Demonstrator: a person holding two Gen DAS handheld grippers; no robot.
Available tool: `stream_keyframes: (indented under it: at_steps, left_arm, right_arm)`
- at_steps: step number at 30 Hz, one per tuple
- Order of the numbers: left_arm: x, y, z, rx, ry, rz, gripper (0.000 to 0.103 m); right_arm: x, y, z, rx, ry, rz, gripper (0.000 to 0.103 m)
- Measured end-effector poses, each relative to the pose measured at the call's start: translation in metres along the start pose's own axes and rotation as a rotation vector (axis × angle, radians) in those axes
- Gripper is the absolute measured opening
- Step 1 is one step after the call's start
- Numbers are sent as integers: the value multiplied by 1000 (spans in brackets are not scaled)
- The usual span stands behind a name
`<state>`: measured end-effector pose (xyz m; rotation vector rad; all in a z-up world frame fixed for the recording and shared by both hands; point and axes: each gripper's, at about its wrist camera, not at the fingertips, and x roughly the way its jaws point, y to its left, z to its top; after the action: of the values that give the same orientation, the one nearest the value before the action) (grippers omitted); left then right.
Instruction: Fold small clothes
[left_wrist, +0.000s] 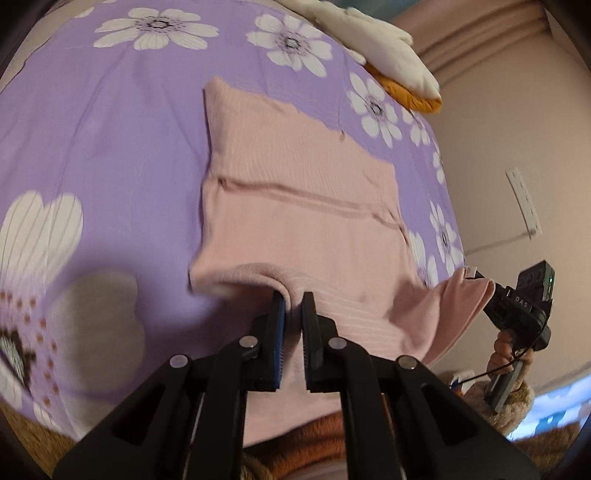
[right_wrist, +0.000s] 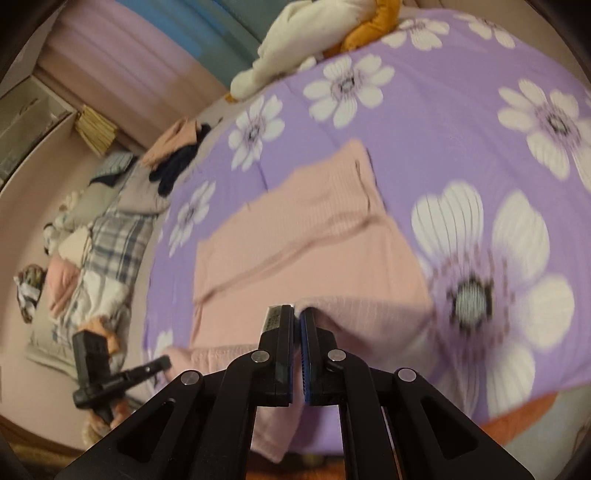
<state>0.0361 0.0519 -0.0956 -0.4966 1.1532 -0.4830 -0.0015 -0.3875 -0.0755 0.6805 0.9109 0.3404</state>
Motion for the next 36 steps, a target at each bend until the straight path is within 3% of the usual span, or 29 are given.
stream_keyframes:
  at_steps: [6,10,13,15,17,19,25,28,31,33,36]
  left_arm:
    - [36,16,38,-31,21,80,8]
    - [61,29,49,-53,62,122,11]
    - [60,35,46,-86,64,96,11]
    - [52,33,40,-81,73,71,23]
    - [42,31,29,-79,89,20,43]
    - [36,30,18,-78,104,-2,52]
    - [31,34,-23,-120,178,-41,53]
    - [32,34,-39,-135,171,-70,48]
    - [35,32,-42,-155,170,-80,3]
    - [40,31,-38,-193,169,-134,5]
    - [35,18,-26,-132,120,-102,5]
  right_arm:
    - [41,-32,28,104,-35,-99,5]
    - [75,-54,32,142,19,-210,5]
    - [94,-64,24,160,58,-243,5]
    - [92,-67,20,170,42,-229,5]
    - [89,-69,19,182,39,-215,5]
    - [88,-72,18,187,39,-207,5]
    - [90,-66,17,139,19,-246,5]
    - [94,-63,19,126,11,-262,5]
    - [95,-64,20,130,10,-259,5]
    - [94,-64,20,134,12,-257,5]
    - [91,-58,22,128,-7,-274,5]
